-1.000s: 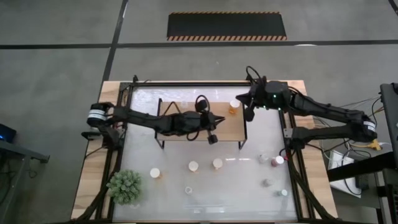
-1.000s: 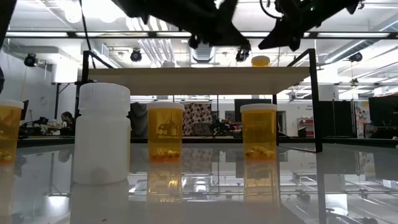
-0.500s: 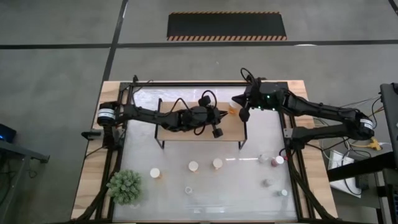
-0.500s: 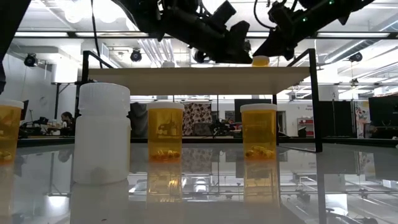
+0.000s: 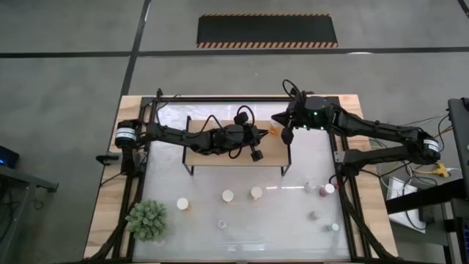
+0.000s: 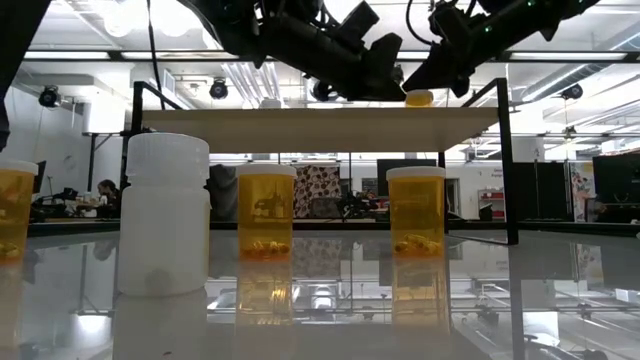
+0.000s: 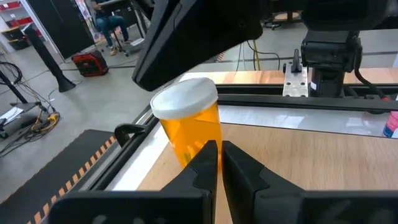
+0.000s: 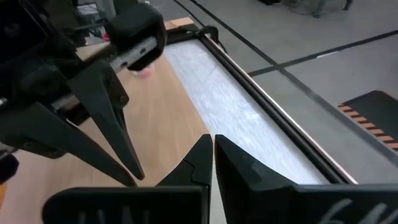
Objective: Pick and place medicine bottles onto shelf by color
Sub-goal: Put the orange pill bottle on the shelf
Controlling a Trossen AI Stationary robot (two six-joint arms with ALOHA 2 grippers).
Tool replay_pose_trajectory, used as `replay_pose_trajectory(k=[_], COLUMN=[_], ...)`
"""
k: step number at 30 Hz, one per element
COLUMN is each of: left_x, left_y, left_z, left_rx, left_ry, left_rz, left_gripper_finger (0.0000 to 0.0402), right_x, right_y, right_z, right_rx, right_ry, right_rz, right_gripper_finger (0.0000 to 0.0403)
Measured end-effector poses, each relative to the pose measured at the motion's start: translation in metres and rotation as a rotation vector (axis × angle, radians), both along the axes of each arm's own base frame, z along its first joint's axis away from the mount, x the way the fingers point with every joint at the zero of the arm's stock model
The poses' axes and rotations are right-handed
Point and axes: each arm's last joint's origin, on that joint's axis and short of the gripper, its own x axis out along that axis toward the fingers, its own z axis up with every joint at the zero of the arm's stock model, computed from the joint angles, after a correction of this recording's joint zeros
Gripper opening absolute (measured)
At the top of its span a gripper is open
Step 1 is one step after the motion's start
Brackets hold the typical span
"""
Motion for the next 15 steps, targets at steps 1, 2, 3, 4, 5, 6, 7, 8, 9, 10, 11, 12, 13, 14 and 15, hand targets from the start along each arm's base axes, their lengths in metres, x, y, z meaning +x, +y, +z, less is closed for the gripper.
replay_pose_trajectory(k=[1,2,3,4,5,6,7,8,9,10,11,12,13,14,15], left_x=[0.0,0.0,0.0,0.0,0.0,0.0,0.0,0.0,0.0,0.0,0.0,0.0,0.0,0.0,0.0], left_y=[0.0,0.0,0.0,0.0,0.0,0.0,0.0,0.0,0.0,0.0,0.0,0.0,0.0,0.0,0.0], left_z=[0.0,0.0,0.0,0.0,0.0,0.0,0.0,0.0,-0.001,-0.001,-0.001,-0.001,-0.001,-0.001,-0.001], left_rx=[0.0,0.0,0.0,0.0,0.0,0.0,0.0,0.0,0.0,0.0,0.0,0.0,0.0,0.0,0.0], left_ry=[0.0,0.0,0.0,0.0,0.0,0.001,0.001,0.001,0.002,0.003,0.003,0.004,0.004,0.004,0.004], left_rz=[0.0,0.0,0.0,0.0,0.0,0.0,0.0,0.0,0.0,0.0,0.0,0.0,0.0,0.0,0.0], left_gripper_finger=[0.0005,0.0005,0.0005,0.0005,0.0005,0.0005,0.0005,0.0005,0.0005,0.0005,0.0005,0.0005,0.0005,0.0005,0.0005], right_x=[0.0,0.001,0.001,0.002,0.003,0.003,0.003,0.004,0.005,0.005,0.006,0.007,0.008,0.008,0.009], right_y=[0.0,0.0,0.0,-0.001,-0.001,-0.001,-0.001,-0.001,-0.001,-0.001,-0.001,-0.001,-0.001,-0.001,-0.001], right_z=[0.0,-0.001,-0.002,-0.003,-0.005,-0.007,-0.008,-0.009,-0.01,-0.011,-0.012,-0.013,-0.014,-0.015,-0.016], right_rx=[0.001,0.002,0.005,0.007,0.011,0.016,0.019,0.019,0.02,0.022,0.022,0.02,0.021,0.023,0.026], right_ry=[0.002,0.005,0.01,0.017,0.025,0.033,0.04,0.043,0.047,0.052,0.058,0.063,0.069,0.076,0.081], right_rz=[0.001,0.001,0.001,0.002,0.001,0.001,0.002,0.003,0.004,0.006,0.008,0.011,0.012,0.014,0.014], right_gripper_finger=[0.0008,0.0008,0.0008,0.0008,0.0008,0.0008,0.0008,0.0008,0.0008,0.0008,0.0008,0.0008,0.0008,0.0008,0.0008])
